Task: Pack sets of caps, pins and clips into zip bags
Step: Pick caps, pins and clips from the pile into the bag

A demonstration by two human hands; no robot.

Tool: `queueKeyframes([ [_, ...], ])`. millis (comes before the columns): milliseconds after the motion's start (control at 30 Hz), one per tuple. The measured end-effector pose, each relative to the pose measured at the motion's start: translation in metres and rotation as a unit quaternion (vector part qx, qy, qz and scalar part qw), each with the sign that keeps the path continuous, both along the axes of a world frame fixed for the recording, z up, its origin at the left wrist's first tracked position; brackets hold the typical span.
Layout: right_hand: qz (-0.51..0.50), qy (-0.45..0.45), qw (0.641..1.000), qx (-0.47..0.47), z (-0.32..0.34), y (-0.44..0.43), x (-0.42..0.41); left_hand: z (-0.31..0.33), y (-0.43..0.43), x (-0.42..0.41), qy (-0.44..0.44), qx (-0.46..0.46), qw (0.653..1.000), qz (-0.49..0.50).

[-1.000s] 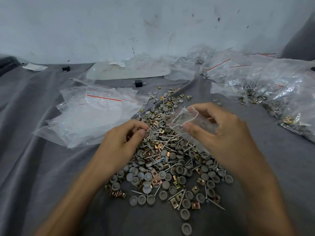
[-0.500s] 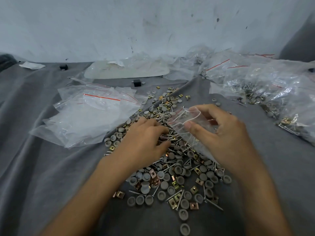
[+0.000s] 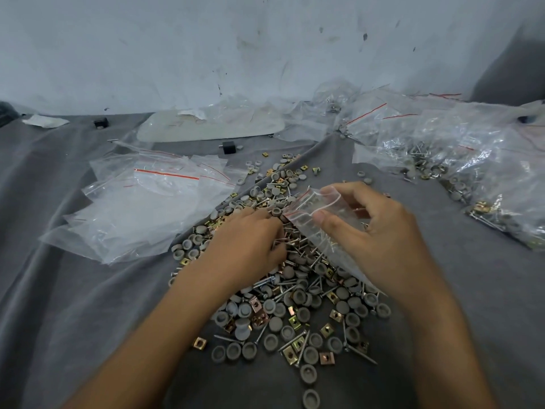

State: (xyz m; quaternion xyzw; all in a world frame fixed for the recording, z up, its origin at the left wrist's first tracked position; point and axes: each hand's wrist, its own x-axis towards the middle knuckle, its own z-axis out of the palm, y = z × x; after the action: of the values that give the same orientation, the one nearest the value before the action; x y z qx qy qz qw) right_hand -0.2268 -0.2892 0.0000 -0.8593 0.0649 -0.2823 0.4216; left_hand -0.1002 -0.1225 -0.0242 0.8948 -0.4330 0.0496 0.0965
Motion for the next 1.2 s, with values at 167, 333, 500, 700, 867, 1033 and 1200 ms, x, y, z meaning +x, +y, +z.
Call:
queueKeyframes([
  [167,-0.004,0.011,1.000,-0.004,-0.002,-0.001,0.001,0.002,0.017,-0.005,0.082,-0.129,0.988,0.019],
  [333,0.012,0.048,0.999,-0.020,-0.003,0.000,0.002,0.008,0.040,-0.006,0.127,-0.266,0.954,0.053],
  [500,0.016,0.056,0.998,-0.025,-0.003,0.002,0.003,0.007,0.055,-0.009,0.137,-0.315,0.937,0.069],
  [700,0.044,0.075,0.995,-0.040,-0.004,0.008,0.004,0.010,0.046,-0.024,0.130,-0.306,0.943,0.030],
  [867,0.059,0.083,0.994,-0.043,-0.002,0.012,0.005,0.007,0.035,-0.031,0.114,-0.285,0.951,0.031],
  [1033,0.062,0.077,0.994,-0.038,-0.002,0.011,0.005,0.005,0.034,-0.031,0.094,-0.282,0.954,0.036],
  [1200,0.064,0.076,0.994,-0.049,-0.002,0.012,0.005,0.005,0.035,-0.032,0.098,-0.285,0.953,0.043],
])
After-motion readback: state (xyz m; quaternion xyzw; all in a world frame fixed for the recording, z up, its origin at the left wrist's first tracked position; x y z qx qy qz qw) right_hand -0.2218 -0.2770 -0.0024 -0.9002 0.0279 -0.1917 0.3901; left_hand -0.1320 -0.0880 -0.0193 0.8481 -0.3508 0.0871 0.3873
